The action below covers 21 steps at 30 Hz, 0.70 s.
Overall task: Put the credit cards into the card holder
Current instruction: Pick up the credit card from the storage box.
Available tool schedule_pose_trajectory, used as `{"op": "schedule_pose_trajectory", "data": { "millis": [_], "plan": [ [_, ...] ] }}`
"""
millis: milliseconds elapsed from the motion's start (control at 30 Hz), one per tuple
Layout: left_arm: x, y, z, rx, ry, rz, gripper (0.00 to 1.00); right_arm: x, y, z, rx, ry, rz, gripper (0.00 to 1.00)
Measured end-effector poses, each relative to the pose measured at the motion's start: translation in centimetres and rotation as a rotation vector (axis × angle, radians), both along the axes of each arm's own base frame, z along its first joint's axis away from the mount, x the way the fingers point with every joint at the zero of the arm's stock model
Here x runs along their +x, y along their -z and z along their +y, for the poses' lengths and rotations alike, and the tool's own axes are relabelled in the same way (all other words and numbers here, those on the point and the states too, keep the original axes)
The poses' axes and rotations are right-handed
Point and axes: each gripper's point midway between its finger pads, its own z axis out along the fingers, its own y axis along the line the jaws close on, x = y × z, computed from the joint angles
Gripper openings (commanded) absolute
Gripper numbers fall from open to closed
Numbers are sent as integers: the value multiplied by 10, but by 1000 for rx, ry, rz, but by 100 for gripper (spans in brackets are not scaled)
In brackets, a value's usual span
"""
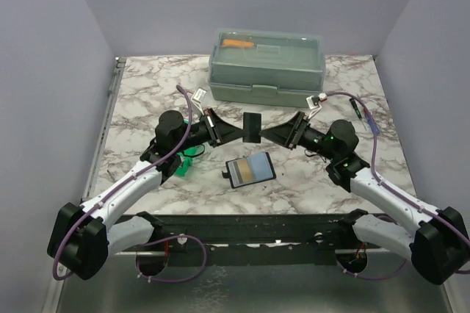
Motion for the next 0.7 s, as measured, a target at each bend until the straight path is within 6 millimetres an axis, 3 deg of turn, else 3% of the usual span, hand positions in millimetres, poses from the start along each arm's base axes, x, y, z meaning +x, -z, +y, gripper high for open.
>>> {"op": "schedule_pose_trajectory", "data": {
  "millis": [267, 433, 533, 633, 700],
  "plan": [
    [-4, -6, -4, -52, 2, -24, 0, -7, 27, 10, 129, -94, 122, 43],
    [-1, -4, -4, -79, -19, -18, 0, -11, 19, 13, 220, -137, 123, 39],
    [1, 1, -7, -86, -22, -2, 0, -11, 11, 13, 274, -153, 104, 27],
    [3, 3, -9, -92, -25, 11, 0, -11, 7, 14, 309, -165, 103, 1],
    [3, 1, -9, -101, -25, 7, 2, -10, 9, 14, 318, -168, 117, 0]
  ]
}}
